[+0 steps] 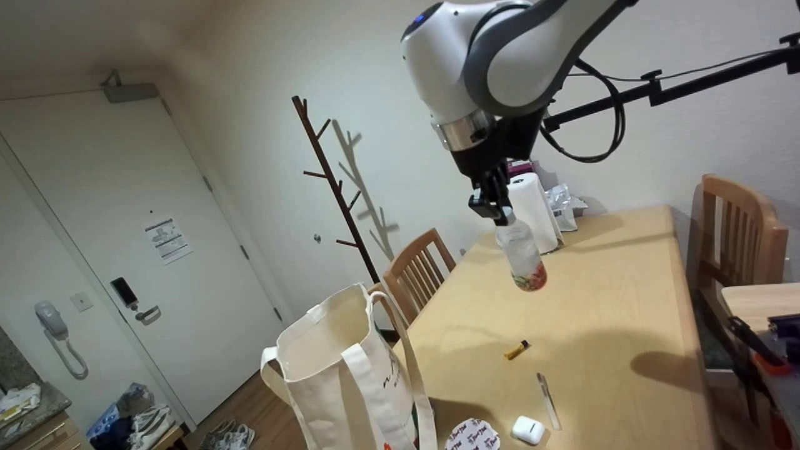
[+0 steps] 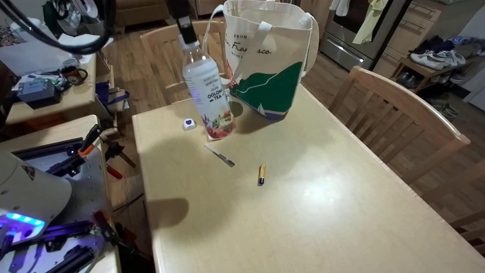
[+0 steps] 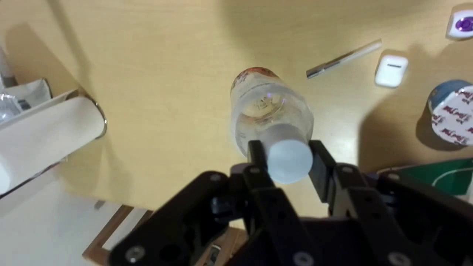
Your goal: Put the bottle in the bag
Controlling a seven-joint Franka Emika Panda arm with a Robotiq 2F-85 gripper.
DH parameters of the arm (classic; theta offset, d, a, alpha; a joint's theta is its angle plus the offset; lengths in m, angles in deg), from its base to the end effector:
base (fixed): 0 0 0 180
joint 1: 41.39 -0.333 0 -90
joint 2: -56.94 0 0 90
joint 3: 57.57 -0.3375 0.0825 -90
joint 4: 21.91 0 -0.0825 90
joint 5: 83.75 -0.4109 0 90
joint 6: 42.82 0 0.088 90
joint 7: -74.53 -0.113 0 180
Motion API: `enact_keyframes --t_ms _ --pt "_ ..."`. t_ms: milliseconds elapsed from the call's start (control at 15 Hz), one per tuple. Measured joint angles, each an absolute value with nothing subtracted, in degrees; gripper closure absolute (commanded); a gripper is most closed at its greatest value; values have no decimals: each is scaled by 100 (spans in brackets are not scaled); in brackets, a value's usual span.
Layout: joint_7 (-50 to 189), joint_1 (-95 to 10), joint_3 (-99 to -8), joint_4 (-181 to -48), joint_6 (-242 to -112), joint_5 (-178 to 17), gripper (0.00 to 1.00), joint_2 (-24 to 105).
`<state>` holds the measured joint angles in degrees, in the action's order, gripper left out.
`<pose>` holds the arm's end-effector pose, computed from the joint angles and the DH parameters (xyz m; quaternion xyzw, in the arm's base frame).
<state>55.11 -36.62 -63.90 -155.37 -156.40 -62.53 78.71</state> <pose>0.4577 -0.0092 0.4960 0.9780 -0.0853 0.0474 0.1844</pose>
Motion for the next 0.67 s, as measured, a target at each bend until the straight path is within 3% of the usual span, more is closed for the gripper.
enact_keyframes --t_ms 67,133,333,667 --pt "5511 -3665 -6428 -15445 -15640 -6213 67 7871" --pt "5511 -3666 -6435 -15429 -15640 -6194 92 7869" --pt "5511 -3668 -6420 -15431 -15712 -6187 92 7849" --pt "5665 -3660 -6342 -15194 -16937 -5194 92 7781"
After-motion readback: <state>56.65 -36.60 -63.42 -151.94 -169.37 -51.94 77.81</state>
